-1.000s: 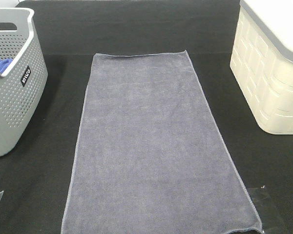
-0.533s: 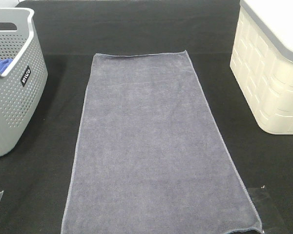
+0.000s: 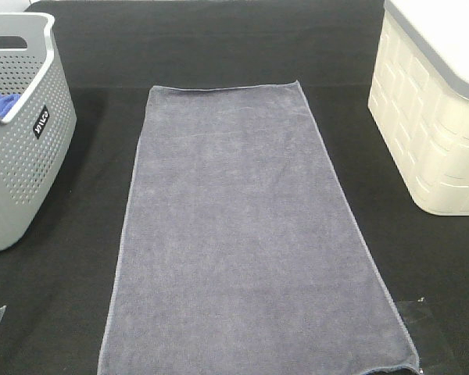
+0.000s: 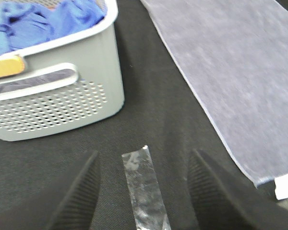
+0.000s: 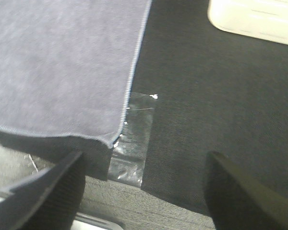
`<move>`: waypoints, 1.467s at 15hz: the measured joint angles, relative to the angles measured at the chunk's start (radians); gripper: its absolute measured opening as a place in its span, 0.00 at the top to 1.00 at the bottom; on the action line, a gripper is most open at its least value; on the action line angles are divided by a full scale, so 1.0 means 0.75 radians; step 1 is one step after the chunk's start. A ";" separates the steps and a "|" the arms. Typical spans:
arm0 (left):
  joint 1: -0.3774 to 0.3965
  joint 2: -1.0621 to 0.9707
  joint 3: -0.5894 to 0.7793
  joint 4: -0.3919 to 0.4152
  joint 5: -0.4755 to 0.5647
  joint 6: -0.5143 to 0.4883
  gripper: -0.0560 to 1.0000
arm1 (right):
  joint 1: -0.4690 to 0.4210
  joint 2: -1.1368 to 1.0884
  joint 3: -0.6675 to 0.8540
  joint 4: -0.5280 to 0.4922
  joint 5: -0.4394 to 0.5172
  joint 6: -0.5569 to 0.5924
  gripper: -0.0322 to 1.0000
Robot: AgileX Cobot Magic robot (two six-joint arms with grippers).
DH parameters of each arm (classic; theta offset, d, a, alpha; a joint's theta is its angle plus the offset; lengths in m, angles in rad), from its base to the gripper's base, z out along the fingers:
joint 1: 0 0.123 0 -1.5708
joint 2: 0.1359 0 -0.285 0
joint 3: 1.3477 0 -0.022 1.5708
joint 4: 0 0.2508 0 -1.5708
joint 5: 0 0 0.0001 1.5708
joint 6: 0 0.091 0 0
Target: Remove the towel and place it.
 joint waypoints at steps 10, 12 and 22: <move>0.001 -0.089 0.001 0.000 0.000 0.000 0.44 | -0.477 -0.396 0.000 0.012 0.001 0.000 0.33; 0.001 -0.089 0.001 0.000 0.000 0.000 0.44 | -0.477 -0.479 0.000 0.021 0.001 0.000 0.33; 0.001 -0.089 0.001 0.001 0.000 0.000 0.44 | -0.477 -0.491 0.003 0.021 0.003 0.000 0.33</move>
